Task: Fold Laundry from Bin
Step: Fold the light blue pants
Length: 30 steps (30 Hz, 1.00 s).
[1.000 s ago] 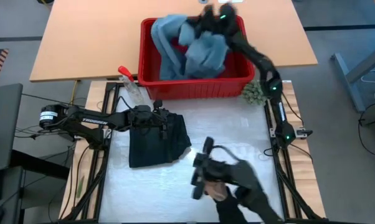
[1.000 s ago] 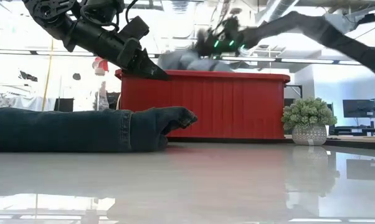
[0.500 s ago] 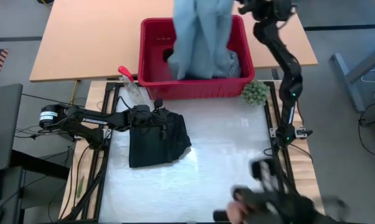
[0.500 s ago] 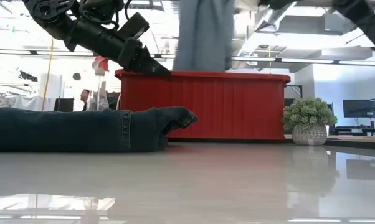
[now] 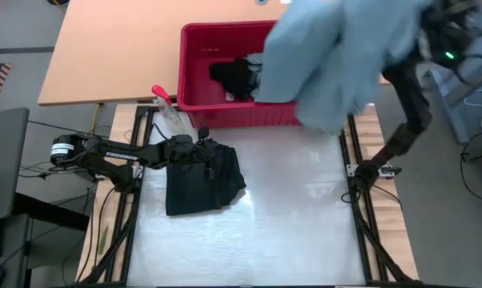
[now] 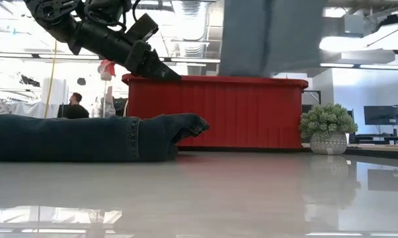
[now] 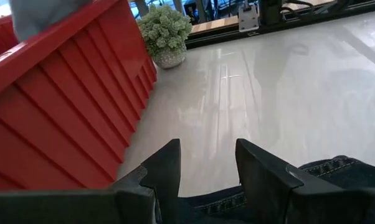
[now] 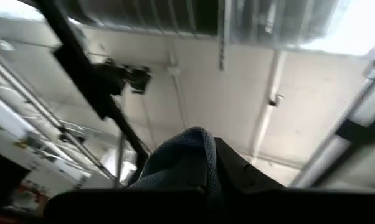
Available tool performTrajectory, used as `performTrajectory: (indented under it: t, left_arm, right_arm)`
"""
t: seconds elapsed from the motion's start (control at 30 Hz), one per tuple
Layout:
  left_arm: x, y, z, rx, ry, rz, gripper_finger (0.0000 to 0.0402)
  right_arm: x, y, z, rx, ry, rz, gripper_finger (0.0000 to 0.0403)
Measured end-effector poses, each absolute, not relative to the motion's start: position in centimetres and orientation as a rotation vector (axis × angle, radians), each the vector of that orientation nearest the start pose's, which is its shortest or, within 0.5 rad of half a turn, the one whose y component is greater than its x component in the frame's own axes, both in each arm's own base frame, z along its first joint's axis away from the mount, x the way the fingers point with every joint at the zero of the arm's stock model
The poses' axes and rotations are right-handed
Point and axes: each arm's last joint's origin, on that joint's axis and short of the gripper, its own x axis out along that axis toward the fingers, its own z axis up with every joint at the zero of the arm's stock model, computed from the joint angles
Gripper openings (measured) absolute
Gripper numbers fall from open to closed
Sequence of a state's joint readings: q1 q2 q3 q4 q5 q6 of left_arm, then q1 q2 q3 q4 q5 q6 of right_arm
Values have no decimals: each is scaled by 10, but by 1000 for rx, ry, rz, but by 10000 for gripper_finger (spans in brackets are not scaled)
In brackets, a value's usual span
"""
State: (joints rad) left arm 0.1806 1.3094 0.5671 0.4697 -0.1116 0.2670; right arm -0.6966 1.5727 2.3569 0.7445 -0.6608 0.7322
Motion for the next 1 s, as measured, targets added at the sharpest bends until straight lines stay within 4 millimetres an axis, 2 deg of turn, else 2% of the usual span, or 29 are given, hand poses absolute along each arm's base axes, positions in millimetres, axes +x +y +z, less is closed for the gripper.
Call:
performTrajectory:
  t: [0.17, 0.23, 0.33, 0.43, 0.6, 0.73, 0.83, 0.9, 1.0]
  left_arm:
    - [261, 51, 211, 229, 310, 255, 143]
    - [261, 51, 211, 218, 308, 257, 143]
    - [261, 51, 211, 175, 303, 263, 143]
    - [261, 51, 210, 111, 302, 272, 143]
    - [260, 47, 207, 32, 323, 269, 143]
    - [260, 42, 202, -8, 368, 259, 143]
    - [259, 39, 199, -28, 407, 255, 143]
    - [258, 37, 197, -48, 427, 252, 143]
    - [257, 33, 194, -52, 459, 239, 143]
  right_arm:
    - [99, -39, 683, -348, -1152, 536, 29]
    - [90, -27, 684, -363, -1174, 585, 29]
    - [88, -16, 684, -384, -1153, 666, 29]
    - [102, -15, 681, -403, -1030, 728, 29]
    - [163, -36, 662, -293, -715, 691, 29]
    - [217, -62, 628, -110, -391, 627, 29]
    - [251, -75, 584, 23, -70, 642, 29]
    - [259, -76, 547, 65, 169, 661, 29]
    - [263, -72, 492, 29, 556, 680, 29]
